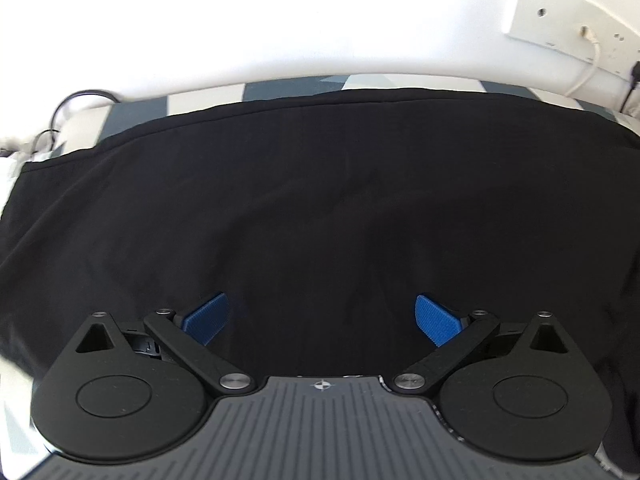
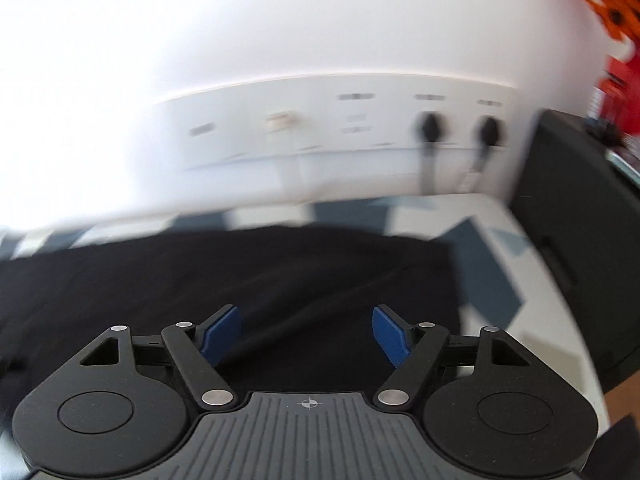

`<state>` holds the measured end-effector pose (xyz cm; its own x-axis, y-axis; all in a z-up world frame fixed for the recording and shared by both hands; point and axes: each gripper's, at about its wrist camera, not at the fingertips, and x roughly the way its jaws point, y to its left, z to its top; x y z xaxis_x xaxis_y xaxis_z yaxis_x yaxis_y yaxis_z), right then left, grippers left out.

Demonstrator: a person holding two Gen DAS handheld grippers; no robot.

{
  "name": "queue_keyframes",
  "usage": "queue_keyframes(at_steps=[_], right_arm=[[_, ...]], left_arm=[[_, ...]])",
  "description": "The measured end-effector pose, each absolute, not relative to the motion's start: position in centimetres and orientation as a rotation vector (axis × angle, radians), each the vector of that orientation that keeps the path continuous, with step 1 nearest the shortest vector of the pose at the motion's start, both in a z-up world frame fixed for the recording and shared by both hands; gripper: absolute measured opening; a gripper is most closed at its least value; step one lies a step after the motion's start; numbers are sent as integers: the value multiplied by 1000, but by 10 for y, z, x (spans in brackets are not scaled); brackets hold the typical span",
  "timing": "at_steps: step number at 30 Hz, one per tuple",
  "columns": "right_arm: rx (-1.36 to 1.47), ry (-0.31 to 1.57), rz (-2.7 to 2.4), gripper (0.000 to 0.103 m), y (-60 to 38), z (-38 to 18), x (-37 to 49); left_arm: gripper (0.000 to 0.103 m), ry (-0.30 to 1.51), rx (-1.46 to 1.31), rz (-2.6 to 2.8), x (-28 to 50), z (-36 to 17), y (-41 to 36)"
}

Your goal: Fold clothes

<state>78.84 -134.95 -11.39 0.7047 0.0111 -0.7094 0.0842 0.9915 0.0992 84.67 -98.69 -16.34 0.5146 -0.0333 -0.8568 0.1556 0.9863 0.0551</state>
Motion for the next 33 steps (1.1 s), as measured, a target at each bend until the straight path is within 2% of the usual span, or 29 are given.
queue_keyframes(at_steps=[1,6,11,18,25,33], right_arm=[[122,795,-5,76,-1335,-113,778],[-71,782,93,76,-1262,-115,728],[-165,891,103,76,-1233,-152,716],[-269,918,111,77,-1242,-166,706],[-172,945,94,77,-1276,-171,693],[-162,940,56,85,-1267,-167,688]], left_arm=[[102,1018,134,-108,839,-162,-986],[102,1057,173,-64,824,-172,-987],[103,1085,133,-39,828,-175,-984],[103,1080,115,-45,830,-176,-981],[103,1082,65,-17,829,-177,-982],[103,1108,37,62,807,-174,-991]])
